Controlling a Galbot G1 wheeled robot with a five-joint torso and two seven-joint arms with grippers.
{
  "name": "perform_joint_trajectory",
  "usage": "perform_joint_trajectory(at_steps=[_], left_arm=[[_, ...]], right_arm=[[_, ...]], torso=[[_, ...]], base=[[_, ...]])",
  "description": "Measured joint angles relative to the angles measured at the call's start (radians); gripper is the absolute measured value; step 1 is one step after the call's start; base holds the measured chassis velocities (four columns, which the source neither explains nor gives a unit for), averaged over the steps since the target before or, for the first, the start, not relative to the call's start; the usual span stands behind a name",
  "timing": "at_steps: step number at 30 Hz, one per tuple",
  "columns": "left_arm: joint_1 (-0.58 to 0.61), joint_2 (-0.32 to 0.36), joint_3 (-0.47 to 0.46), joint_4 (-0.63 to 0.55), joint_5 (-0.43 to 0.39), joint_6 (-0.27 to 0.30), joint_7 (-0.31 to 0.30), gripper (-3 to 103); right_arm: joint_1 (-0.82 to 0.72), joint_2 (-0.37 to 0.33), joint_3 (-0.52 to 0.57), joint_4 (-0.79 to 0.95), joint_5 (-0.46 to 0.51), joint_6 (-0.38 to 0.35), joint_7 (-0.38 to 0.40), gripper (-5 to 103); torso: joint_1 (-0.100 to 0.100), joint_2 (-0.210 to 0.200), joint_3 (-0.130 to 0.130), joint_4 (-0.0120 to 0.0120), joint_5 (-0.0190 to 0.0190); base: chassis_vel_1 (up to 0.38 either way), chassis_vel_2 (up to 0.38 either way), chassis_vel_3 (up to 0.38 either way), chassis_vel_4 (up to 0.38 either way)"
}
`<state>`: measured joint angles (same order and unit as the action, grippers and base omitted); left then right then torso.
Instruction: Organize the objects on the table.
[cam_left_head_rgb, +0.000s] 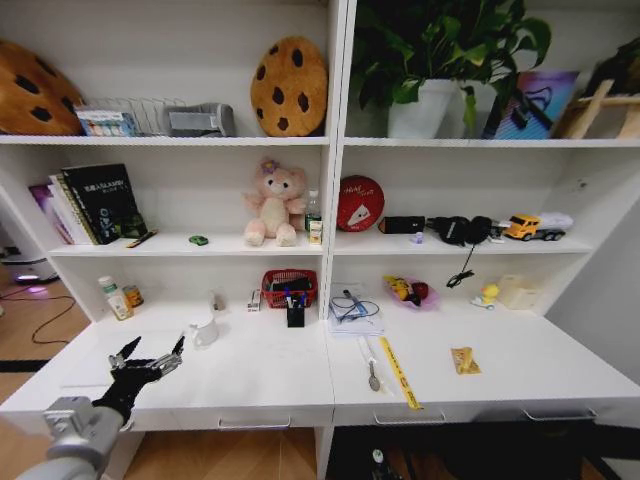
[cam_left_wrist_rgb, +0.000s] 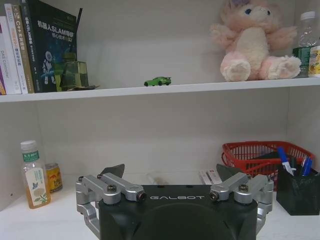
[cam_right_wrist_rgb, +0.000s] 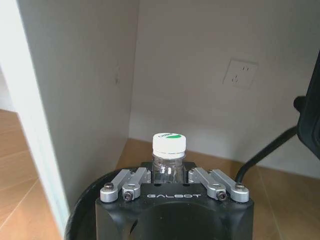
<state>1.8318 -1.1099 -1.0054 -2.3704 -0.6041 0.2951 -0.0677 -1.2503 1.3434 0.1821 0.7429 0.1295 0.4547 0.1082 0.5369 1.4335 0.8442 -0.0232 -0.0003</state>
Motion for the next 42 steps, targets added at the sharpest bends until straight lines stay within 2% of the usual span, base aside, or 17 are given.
perform_joint_trajectory(at_steps=[2, 3, 7, 11, 15, 21, 23, 24, 27, 29, 30, 32, 33, 35, 38, 39, 42], left_arm=[[0.0, 0.0, 0.0, 0.0, 0.0, 0.0, 0.0, 100], [0.0, 0.0, 0.0, 0.0, 0.0, 0.0, 0.0, 100], [0.0, 0.0, 0.0, 0.0, 0.0, 0.0, 0.0, 100], [0.0, 0.0, 0.0, 0.0, 0.0, 0.0, 0.0, 100], [0.0, 0.0, 0.0, 0.0, 0.0, 0.0, 0.0, 100], [0.0, 0.0, 0.0, 0.0, 0.0, 0.0, 0.0, 100], [0.0, 0.0, 0.0, 0.0, 0.0, 0.0, 0.0, 100], [0.0, 0.0, 0.0, 0.0, 0.0, 0.0, 0.0, 100], [0.0, 0.0, 0.0, 0.0, 0.0, 0.0, 0.0, 100], [0.0, 0.0, 0.0, 0.0, 0.0, 0.0, -0.001, 100], [0.0, 0.0, 0.0, 0.0, 0.0, 0.0, -0.001, 100], [0.0, 0.0, 0.0, 0.0, 0.0, 0.0, 0.0, 100], [0.0, 0.0, 0.0, 0.0, 0.0, 0.0, 0.0, 100], [0.0, 0.0, 0.0, 0.0, 0.0, 0.0, 0.0, 100], [0.0, 0.0, 0.0, 0.0, 0.0, 0.0, 0.0, 100], [0.0, 0.0, 0.0, 0.0, 0.0, 0.0, 0.0, 100], [0.0, 0.0, 0.0, 0.0, 0.0, 0.0, 0.0, 100]], right_arm=[[0.032, 0.012, 0.0, -0.051, -0.011, 0.039, 0.0, 27], [0.089, 0.03, 0.005, -0.141, -0.048, 0.121, 0.011, 27], [0.15, 0.046, 0.012, -0.247, -0.102, 0.202, 0.028, 27], [0.163, 0.053, 0.013, -0.278, -0.113, 0.203, 0.016, 32], [0.159, 0.066, 0.011, -0.274, -0.112, 0.2, 0.001, 54], [0.142, 0.068, 0.011, -0.248, -0.121, 0.212, 0.011, 70], [0.081, 0.044, 0.011, -0.168, -0.131, 0.21, 0.018, 81], [0.081, 0.044, 0.011, -0.168, -0.131, 0.21, 0.018, 81], [-0.047, -0.009, 0.008, -0.002, -0.109, 0.162, 0.013, 91], [-0.199, -0.074, 0.018, 0.207, -0.054, 0.087, 0.022, 99], [-0.199, -0.074, 0.018, 0.207, -0.054, 0.087, 0.022, 99], [-0.361, -0.151, 0.036, 0.397, 0.031, 0.019, 0.037, 100], [-0.361, -0.151, 0.036, 0.397, 0.031, 0.019, 0.037, 100], [-0.519, -0.207, 0.077, 0.554, 0.073, -0.006, 0.052, 100], [-0.68, -0.251, 0.135, 0.699, 0.102, 0.004, 0.081, 100], [-0.794, -0.24, 0.204, 0.794, 0.092, 0.037, 0.087, 100], [-0.889, -0.209, 0.274, 0.883, 0.077, 0.085, 0.083, 100]], torso=[[0.0, 0.0, 0.0, -0.0002, 0.0002], [0.0, 0.0, 0.0, -0.0002, 0.0004], [0.0, 0.0, 0.0, 0.0005, 0.0001], [0.0, 0.0, 0.0, -0.0005, 0.0003], [0.0, 0.0, 0.0, -0.0001, 0.0003], [0.0, 0.0, 0.0, 0.0001, 0.0004], [0.0, 0.0, 0.0, 0.0003, 0.0006], [0.0, 0.0, 0.0, 0.0003, 0.0006], [0.0, 0.0, 0.0, -0.0004, 0.0004], [0.0, 0.0, 0.0, -0.0003, 0.0009], [0.0, 0.0, 0.0, -0.0003, 0.0009], [0.0, 0.0, 0.0, 0.0001, 0.0003], [0.0, 0.0, 0.0, 0.0001, 0.0003], [0.0, 0.0, 0.0, -0.0006, 0.0005], [0.0, 0.0, 0.0, 0.0, 0.0002], [0.0, 0.0, 0.0, 0.0003, 0.0005], [0.0, 0.0, 0.0, -0.0006, 0.0005]], base=[[0.0, 0.0, 0.0, 0.0], [0.0, 0.0, 0.0, 0.0], [0.0, 0.0, 0.0, 0.0], [0.0, 0.0, 0.0, 0.0], [0.0, 0.0, 0.0, 0.0], [0.0, 0.0, 0.0, 0.0], [0.0, 0.0, 0.0, 0.0], [0.0, 0.0, 0.0, 0.0], [0.0, 0.0, 0.0, 0.0], [0.0, 0.0, 0.0, 0.0], [0.0, 0.0, 0.0, 0.0], [0.0, 0.0, 0.0, 0.0], [0.0, 0.0, 0.0, 0.0], [0.0, 0.0, 0.0, 0.0], [0.0, 0.0, 0.0, 0.0], [0.0, 0.0, 0.0, 0.0], [0.0, 0.0, 0.0, 0.0]])
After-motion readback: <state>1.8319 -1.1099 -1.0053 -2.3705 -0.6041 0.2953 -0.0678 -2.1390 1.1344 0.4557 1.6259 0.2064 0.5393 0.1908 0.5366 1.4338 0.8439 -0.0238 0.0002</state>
